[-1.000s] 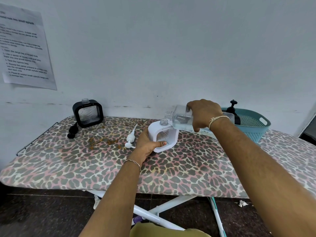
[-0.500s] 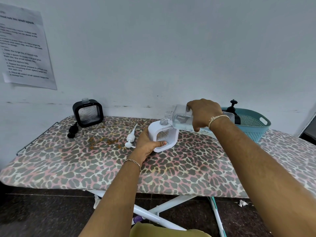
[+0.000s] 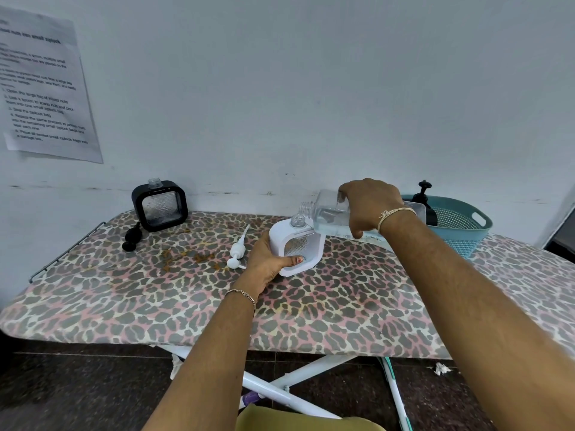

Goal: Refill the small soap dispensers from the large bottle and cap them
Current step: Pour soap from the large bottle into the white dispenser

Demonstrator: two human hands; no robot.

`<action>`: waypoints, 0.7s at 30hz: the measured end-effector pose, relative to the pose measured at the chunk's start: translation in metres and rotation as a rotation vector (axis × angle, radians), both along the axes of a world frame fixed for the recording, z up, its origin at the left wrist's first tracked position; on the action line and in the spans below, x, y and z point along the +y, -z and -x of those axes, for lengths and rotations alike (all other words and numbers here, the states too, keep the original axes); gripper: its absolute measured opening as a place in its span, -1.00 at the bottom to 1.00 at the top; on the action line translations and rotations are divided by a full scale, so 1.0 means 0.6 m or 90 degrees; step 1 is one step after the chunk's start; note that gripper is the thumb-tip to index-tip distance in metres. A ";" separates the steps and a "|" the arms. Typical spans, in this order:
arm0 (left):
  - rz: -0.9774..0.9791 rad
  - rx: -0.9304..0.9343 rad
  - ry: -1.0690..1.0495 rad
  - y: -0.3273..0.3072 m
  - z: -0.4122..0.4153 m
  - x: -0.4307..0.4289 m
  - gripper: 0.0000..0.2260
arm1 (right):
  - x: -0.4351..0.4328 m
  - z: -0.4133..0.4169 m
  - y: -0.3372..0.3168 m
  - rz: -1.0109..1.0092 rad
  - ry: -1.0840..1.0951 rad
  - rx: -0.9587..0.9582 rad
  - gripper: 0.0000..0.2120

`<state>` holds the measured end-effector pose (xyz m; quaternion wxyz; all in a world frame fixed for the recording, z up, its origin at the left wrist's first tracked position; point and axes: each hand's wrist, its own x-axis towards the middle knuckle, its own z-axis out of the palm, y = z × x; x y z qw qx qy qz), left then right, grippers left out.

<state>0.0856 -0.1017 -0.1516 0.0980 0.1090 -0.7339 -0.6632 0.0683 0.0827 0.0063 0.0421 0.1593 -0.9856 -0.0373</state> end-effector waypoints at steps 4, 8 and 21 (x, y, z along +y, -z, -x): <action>0.001 0.003 0.002 0.000 0.000 0.000 -0.29 | -0.001 0.000 0.000 0.000 -0.001 -0.001 -0.34; -0.004 0.001 0.001 0.001 0.002 0.000 -0.29 | -0.001 -0.001 0.000 0.001 -0.001 0.000 -0.34; 0.002 0.000 0.006 0.005 0.005 -0.002 -0.26 | -0.001 -0.004 -0.005 -0.005 0.003 -0.006 -0.36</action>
